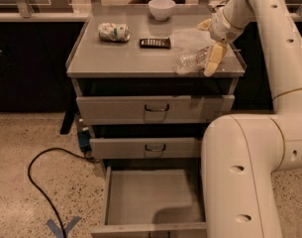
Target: Place water bottle into bottom drawer
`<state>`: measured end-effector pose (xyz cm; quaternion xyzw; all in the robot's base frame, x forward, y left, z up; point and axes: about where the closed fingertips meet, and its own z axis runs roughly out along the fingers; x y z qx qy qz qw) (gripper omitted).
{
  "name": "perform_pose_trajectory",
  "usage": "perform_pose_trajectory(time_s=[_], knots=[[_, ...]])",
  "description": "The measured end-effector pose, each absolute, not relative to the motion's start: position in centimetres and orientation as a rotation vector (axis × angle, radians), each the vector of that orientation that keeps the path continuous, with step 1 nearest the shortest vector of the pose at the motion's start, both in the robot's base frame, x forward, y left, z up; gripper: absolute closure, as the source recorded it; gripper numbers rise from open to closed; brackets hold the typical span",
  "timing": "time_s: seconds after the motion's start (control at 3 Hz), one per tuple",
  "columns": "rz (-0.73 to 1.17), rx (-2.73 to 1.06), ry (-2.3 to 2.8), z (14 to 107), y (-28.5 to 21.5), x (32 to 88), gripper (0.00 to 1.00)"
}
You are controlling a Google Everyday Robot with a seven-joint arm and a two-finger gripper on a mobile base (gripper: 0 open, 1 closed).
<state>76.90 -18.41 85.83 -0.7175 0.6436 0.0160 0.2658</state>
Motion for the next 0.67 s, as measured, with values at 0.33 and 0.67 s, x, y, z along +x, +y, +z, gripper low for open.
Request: perform_pose_trajectory(time_s=[0.33,0.67], knots=[[-0.025,-1.962,1.767,88.9,-19.3,75.5,0.00],[-0.045,-1.939,1.825,90.2,-20.3,74.6,0.00]])
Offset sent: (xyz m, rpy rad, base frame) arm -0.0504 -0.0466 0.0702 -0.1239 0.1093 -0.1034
